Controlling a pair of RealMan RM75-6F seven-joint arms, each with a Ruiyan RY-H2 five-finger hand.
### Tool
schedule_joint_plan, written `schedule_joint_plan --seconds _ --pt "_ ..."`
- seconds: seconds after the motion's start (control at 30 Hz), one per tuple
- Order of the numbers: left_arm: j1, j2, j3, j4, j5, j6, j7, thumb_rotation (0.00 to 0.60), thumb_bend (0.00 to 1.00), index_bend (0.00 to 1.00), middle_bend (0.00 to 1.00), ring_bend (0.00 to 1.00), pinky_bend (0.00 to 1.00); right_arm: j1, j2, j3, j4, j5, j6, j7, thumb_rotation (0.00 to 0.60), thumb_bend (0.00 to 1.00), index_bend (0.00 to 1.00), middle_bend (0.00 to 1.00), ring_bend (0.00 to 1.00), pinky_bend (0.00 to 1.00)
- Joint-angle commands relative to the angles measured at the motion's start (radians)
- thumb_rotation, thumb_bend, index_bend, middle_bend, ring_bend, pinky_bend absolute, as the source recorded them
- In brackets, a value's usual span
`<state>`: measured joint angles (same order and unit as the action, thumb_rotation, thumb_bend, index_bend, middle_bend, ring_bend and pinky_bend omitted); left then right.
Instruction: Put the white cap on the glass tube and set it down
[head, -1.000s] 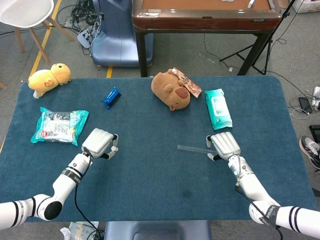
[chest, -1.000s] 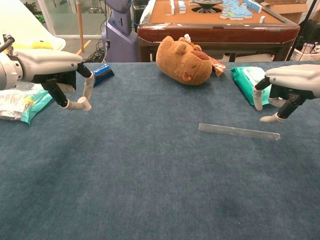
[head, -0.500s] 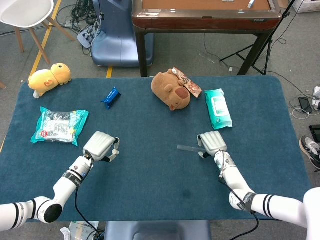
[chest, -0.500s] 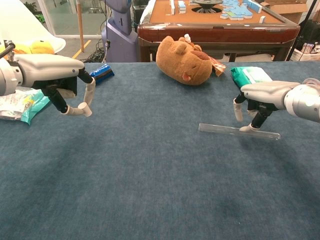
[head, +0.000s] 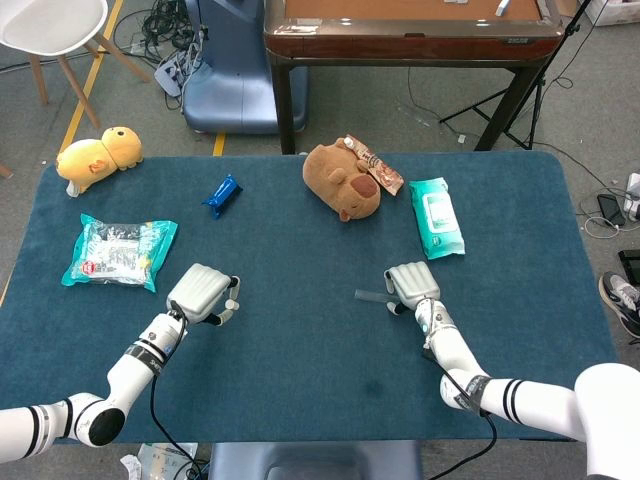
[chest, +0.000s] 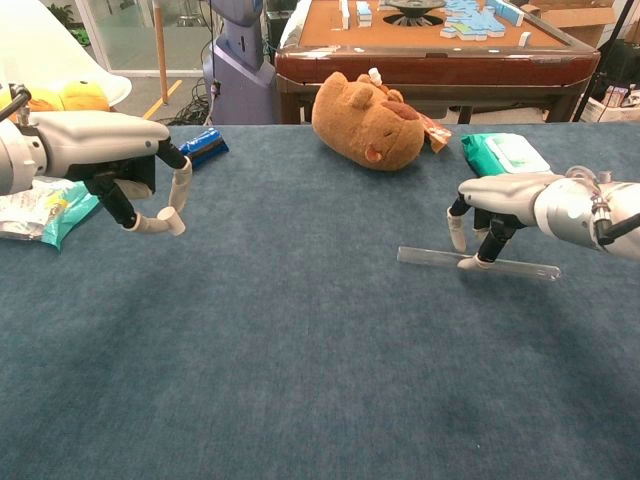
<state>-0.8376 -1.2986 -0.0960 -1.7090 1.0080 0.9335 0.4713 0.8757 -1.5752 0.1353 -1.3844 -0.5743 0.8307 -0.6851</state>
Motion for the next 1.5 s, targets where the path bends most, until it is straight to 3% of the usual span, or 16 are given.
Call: schedule_joint_plan --seconds 0.03,0.4,0.7,0.93,1.13,1.5 --pt "0.001 0.001 0.001 0.0 0.002 0.001 -0.002 0.6 0.29 0.53 1.0 1.0 1.0 0.008 -0.007 -0.005 0.009 0.012 -0.002 -0.003 0.6 0.28 0.51 0.89 0.96 0.96" --pt "0.007 0.004 0.004 0.0 0.012 0.003 -0.012 0.6 0.28 0.53 1.0 1.0 1.0 0.032 -0.021 -0.027 0.018 0.044 0.005 -0.013 0.6 0.3 0.53 0.89 0.96 0.96" --pt "0.008 0.024 -0.014 -0.008 -0.004 -0.006 -0.041 0.6 0.29 0.53 1.0 1.0 1.0 0.028 -0.002 -0.017 -0.012 0.031 0.008 0.034 0.6 0.55 0.59 0.9 0.96 0.96" --pt "0.014 0.094 -0.071 -0.042 -0.059 -0.044 -0.162 0.6 0.29 0.54 1.0 1.0 1.0 -0.043 0.073 0.062 -0.122 -0.168 0.039 0.27 0.6 0.58 0.61 0.89 0.96 0.96" --pt "0.038 0.143 -0.135 -0.071 -0.062 -0.053 -0.32 0.6 0.29 0.54 1.0 1.0 1.0 -0.09 0.09 0.116 -0.155 -0.343 0.086 0.463 0.6 0.58 0.62 0.88 0.96 0.96" --pt "0.066 0.229 -0.206 -0.134 -0.049 -0.055 -0.478 0.6 0.3 0.55 1.0 1.0 1.0 -0.109 -0.045 0.126 -0.018 -0.616 0.181 0.73 0.6 0.58 0.62 0.9 0.97 0.96"
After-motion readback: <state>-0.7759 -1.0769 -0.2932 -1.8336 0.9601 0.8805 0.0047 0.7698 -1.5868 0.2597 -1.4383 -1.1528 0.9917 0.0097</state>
